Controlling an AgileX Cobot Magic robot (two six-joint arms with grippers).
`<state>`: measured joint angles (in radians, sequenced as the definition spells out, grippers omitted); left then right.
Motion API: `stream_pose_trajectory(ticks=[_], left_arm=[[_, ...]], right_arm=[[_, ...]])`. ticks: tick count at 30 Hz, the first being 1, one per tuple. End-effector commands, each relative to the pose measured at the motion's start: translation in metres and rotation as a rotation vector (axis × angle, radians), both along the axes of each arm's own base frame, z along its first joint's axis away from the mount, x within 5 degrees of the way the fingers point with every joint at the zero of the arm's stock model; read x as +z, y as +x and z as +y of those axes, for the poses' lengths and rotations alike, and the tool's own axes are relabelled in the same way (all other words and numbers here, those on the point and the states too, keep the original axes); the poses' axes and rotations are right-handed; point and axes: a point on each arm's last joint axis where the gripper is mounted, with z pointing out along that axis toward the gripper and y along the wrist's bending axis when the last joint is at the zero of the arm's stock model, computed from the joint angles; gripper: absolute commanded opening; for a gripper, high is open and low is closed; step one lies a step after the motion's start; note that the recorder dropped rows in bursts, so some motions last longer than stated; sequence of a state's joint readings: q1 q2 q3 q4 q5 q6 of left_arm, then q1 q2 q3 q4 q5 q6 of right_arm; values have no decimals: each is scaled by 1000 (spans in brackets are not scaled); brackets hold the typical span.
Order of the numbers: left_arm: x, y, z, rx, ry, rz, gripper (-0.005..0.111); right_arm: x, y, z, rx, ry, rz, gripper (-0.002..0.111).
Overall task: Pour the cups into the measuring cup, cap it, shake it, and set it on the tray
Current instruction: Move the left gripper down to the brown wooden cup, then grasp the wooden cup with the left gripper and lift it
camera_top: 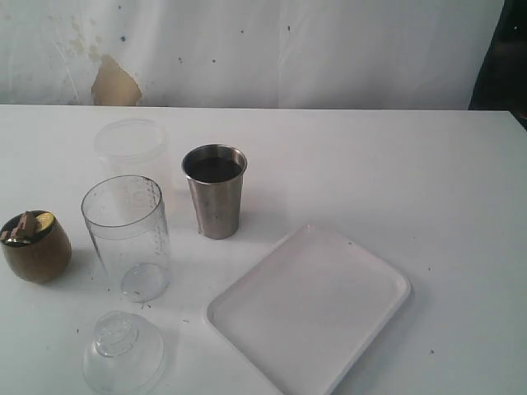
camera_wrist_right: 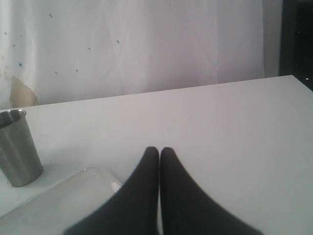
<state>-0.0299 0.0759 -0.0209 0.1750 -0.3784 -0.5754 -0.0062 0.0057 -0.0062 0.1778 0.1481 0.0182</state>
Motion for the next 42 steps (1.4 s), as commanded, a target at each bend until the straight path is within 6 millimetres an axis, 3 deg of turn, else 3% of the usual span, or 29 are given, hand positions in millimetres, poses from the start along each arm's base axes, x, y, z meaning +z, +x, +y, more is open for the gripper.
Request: stream_pose_trajectory(ticks=[1,6,9,12,19,22,32,42], left_arm=[[-6,19,-3,1,103,134,0],[-20,42,-6,-16,155,294,0],[-31,56,-9,-40,207,379,7],[-40,68,-11,-59,241,437,24],[-62,95,-11,-56,230,515,81],[-72,102,-10,-47,273,537,93],[-102,127,-6,13,321,565,94],[-147,161,-6,-4,338,731,94]], right_arm=[[-1,0,0,-5,2,-6,0],[-1,0,0,-5,2,-6,0],[-1,0,0,-5,2,-6,0],[-1,0,0,-5,2,-6,0],[-1,0,0,-5,2,-6,0],[-1,0,0,-5,5,-6,0],[-1,0,0,-5,22,-5,0],[-1,0,0,-5,22,-5,0]])
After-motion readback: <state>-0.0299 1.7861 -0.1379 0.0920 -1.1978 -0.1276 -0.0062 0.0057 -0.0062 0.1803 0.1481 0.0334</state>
